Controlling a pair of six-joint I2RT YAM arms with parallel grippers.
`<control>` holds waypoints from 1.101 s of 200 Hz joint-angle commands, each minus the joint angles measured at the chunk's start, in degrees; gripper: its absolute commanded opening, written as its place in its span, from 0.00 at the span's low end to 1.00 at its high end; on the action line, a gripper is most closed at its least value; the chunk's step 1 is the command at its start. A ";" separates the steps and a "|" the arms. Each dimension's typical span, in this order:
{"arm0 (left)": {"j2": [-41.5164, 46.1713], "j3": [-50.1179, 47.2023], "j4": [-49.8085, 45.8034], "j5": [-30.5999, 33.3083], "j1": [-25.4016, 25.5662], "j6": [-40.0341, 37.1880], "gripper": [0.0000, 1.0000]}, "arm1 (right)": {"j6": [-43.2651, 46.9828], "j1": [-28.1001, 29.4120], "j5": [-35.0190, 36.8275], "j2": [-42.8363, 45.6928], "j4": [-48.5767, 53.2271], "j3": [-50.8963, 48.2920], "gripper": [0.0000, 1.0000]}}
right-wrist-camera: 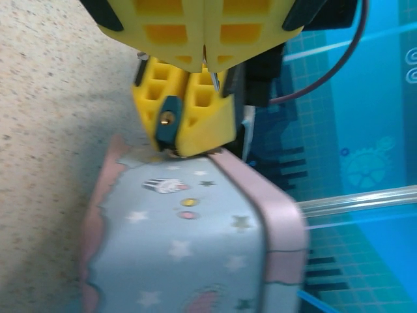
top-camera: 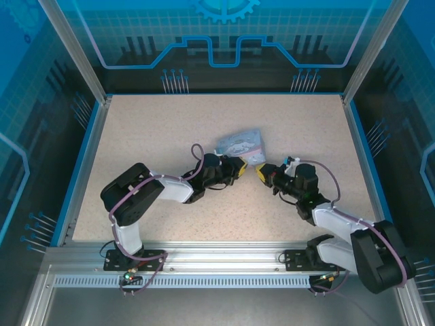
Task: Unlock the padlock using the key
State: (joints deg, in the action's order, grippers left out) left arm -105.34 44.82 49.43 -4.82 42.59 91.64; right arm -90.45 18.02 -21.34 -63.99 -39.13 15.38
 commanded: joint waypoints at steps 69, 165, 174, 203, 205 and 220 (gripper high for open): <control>4.24 -1.30 7.42 -2.30 -0.03 3.68 0.00 | -0.42 1.00 4.80 2.42 -6.88 -2.31 0.00; 5.69 -1.58 6.82 -1.96 -0.26 3.64 0.00 | -0.67 4.44 6.58 -4.48 -10.79 -0.18 0.00; 5.56 -1.64 6.82 -1.99 -0.25 3.69 0.00 | -0.69 4.53 6.64 -4.55 -10.70 -0.17 0.00; 5.22 -1.57 7.15 -2.04 -0.26 3.89 0.00 | -0.51 4.65 6.61 -4.74 -10.27 0.18 0.00; 5.19 -1.57 7.19 -2.04 -0.30 3.88 0.00 | -0.51 4.65 6.59 -4.74 -10.22 0.18 0.00; 4.99 -1.44 7.28 -2.05 -0.36 3.98 0.00 | -0.51 4.85 6.66 -4.77 -10.07 0.35 0.00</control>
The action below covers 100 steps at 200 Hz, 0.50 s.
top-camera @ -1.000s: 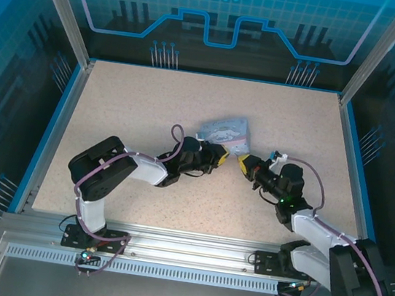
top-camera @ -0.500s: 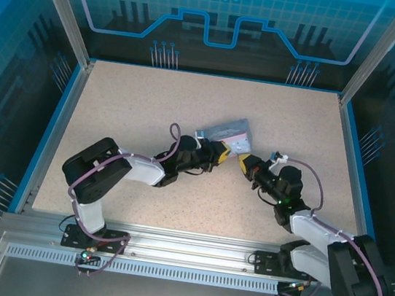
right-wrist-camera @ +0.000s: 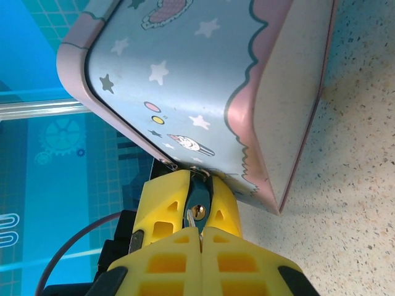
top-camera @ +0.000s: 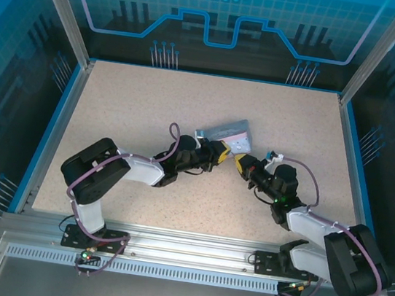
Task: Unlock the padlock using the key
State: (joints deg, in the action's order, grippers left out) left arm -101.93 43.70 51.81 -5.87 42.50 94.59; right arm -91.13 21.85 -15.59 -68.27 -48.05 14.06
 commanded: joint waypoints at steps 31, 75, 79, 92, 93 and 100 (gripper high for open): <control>1.35 -0.23 5.14 -1.06 -0.26 1.10 0.00 | 0.28 1.31 1.02 -0.85 -0.69 1.81 0.00; 1.42 -0.46 5.21 -1.03 -0.36 1.16 0.00 | 0.34 1.87 1.02 -1.53 -0.64 1.93 0.00; 1.46 -0.41 5.15 -0.99 -0.34 1.07 0.00 | 0.35 1.93 1.15 -1.60 -0.59 1.85 0.00; 1.56 -0.46 5.14 -0.99 -0.31 1.11 0.00 | 0.34 2.06 1.11 -1.55 -0.46 1.84 0.00; 1.56 -0.46 5.14 -0.99 -0.31 1.07 0.00 | 0.34 2.10 1.15 -1.57 -0.46 1.84 0.00; 1.61 -0.36 5.28 -1.05 -0.36 1.12 0.00 | 0.34 2.16 1.25 -1.60 -0.33 1.93 0.00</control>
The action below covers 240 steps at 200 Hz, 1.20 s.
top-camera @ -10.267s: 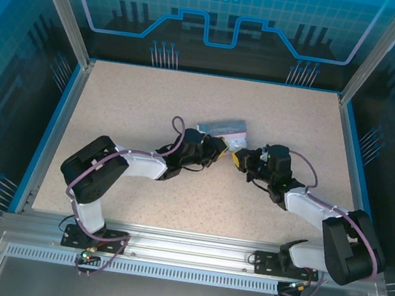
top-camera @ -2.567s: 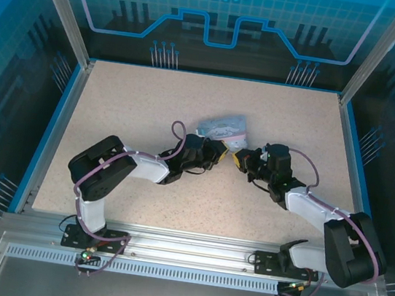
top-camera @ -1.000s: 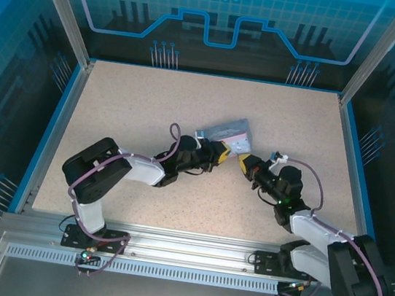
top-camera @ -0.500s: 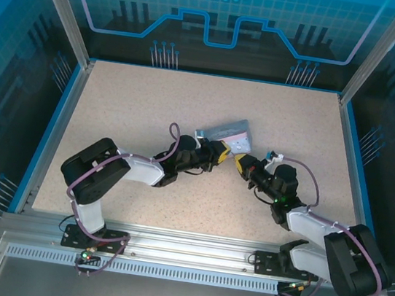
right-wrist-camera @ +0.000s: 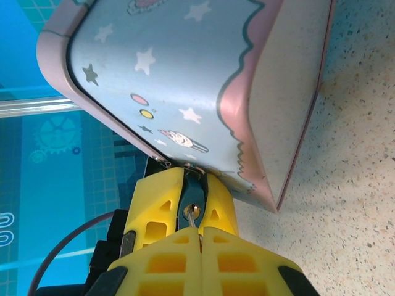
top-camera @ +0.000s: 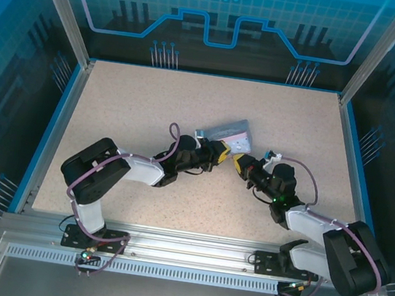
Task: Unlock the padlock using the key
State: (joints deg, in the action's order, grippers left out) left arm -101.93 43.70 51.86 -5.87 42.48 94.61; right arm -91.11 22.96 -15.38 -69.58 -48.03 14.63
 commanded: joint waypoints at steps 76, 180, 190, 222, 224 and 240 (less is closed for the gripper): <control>1.69 -0.25 5.41 -1.42 -0.30 1.09 0.00 | 0.40 1.12 1.16 -1.31 -0.28 2.50 0.00; 1.74 -0.21 5.14 -2.13 -0.22 0.73 0.00 | 4.59 1.12 0.74 -4.24 3.92 6.21 0.00; 1.86 -0.33 5.10 -2.17 -0.20 0.69 0.00 | 5.98 1.12 0.70 -4.40 5.21 6.86 0.00; 2.10 -0.79 5.08 -2.39 -0.29 0.58 0.00 | 11.52 0.92 0.69 -3.72 11.38 9.56 0.00; 2.11 -0.81 5.03 -2.39 -0.22 0.60 0.00 | 11.73 0.87 0.70 -3.76 11.53 9.67 0.00; 2.26 -1.05 5.06 -2.39 -0.21 0.45 0.00 | 12.88 0.53 0.61 -4.19 12.34 10.26 0.00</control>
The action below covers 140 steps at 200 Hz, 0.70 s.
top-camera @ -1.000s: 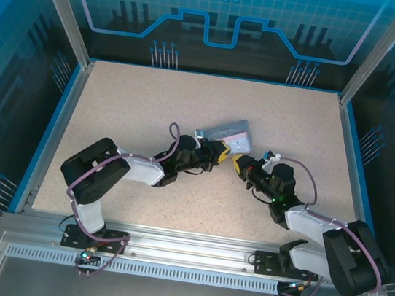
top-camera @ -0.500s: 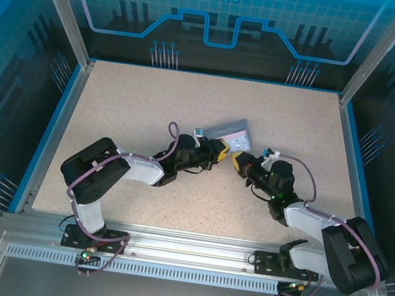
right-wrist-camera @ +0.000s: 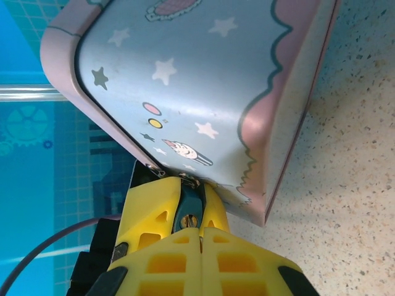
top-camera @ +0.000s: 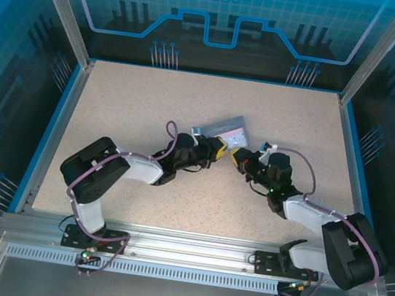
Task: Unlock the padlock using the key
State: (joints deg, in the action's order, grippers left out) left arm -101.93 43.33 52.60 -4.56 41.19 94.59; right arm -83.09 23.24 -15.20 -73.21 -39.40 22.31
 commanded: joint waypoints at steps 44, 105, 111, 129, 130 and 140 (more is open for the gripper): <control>2.36 -0.67 4.76 -3.96 1.04 0.59 0.00 | 5.92 -0.39 -0.95 -3.77 2.53 3.04 0.00; 2.53 -0.57 5.01 -4.01 1.07 0.67 0.00 | 5.83 -0.57 -3.99 -7.11 -4.61 2.71 0.00; 2.53 -0.45 5.00 -3.93 1.00 0.60 0.00 | 5.23 -0.58 -4.61 -7.30 -5.18 2.74 0.00; 2.47 -0.23 4.99 -3.91 1.07 0.60 0.00 | 3.65 -0.48 -5.78 -7.03 -5.48 2.77 0.00; 2.45 -0.16 5.02 -3.90 1.03 0.60 0.00 | 3.60 -0.48 -5.83 -7.03 -5.41 2.75 0.00; 2.42 -0.16 4.88 -3.72 1.02 0.57 0.00 | 2.93 -0.44 -6.09 -6.54 -5.08 2.49 0.00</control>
State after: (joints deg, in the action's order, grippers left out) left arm -101.93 42.15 51.75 -3.66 40.93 94.59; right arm -79.05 22.44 -17.89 -79.55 -42.37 24.05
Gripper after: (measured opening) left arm 0.135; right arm 0.062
